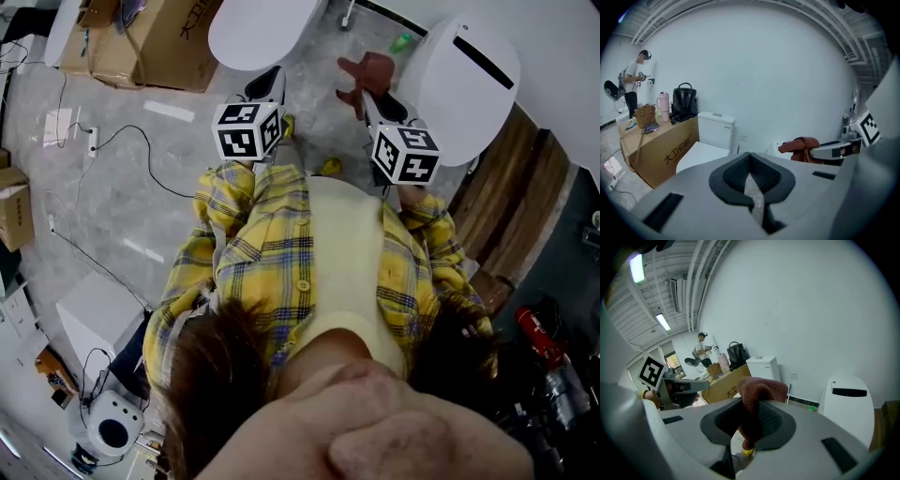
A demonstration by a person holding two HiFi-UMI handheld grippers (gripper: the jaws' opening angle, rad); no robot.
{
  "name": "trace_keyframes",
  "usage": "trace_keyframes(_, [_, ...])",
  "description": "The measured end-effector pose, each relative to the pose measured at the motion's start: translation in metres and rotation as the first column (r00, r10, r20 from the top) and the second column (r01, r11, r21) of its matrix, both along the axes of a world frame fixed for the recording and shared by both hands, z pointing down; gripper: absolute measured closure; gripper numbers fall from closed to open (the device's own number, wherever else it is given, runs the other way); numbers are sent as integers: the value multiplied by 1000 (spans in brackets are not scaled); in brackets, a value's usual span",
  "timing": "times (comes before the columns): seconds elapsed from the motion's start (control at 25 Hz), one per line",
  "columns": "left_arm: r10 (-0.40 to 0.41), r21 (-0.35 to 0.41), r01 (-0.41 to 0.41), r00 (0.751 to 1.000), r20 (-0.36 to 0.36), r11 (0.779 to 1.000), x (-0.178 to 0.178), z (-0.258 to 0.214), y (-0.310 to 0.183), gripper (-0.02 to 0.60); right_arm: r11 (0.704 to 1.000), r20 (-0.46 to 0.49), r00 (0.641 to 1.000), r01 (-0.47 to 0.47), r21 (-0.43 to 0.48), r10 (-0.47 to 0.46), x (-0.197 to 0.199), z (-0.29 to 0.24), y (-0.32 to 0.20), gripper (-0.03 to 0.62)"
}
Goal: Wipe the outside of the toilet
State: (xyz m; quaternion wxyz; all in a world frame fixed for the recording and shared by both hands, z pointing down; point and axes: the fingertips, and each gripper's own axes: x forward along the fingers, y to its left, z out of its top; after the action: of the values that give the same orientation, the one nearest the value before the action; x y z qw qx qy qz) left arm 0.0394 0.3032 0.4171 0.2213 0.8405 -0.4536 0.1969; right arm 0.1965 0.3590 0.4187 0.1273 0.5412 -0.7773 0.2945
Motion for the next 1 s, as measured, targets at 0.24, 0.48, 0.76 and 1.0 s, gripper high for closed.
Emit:
trace_keyframes(0.24, [12, 4, -12, 1000, -13, 1000, -15, 4, -42, 572, 1000, -21, 1000, -9, 1, 9, -15, 0, -39, 510])
trace_keyframes(0.48, [43, -4, -43, 999, -16, 999, -40, 2, -94, 572, 1000, -43, 999, -29, 3, 29, -42, -4, -93, 510])
trace_keyframes(0.76, [86, -9, -86, 996, -28, 996, -85, -5, -153, 572, 999, -59, 997, -46, -5, 46, -91, -9, -155, 510])
trace_keyframes(1.0, [143, -2, -143, 990, -8, 990, -115, -6, -189, 572, 999, -71, 997, -33, 0, 33, -131, -12, -202, 510])
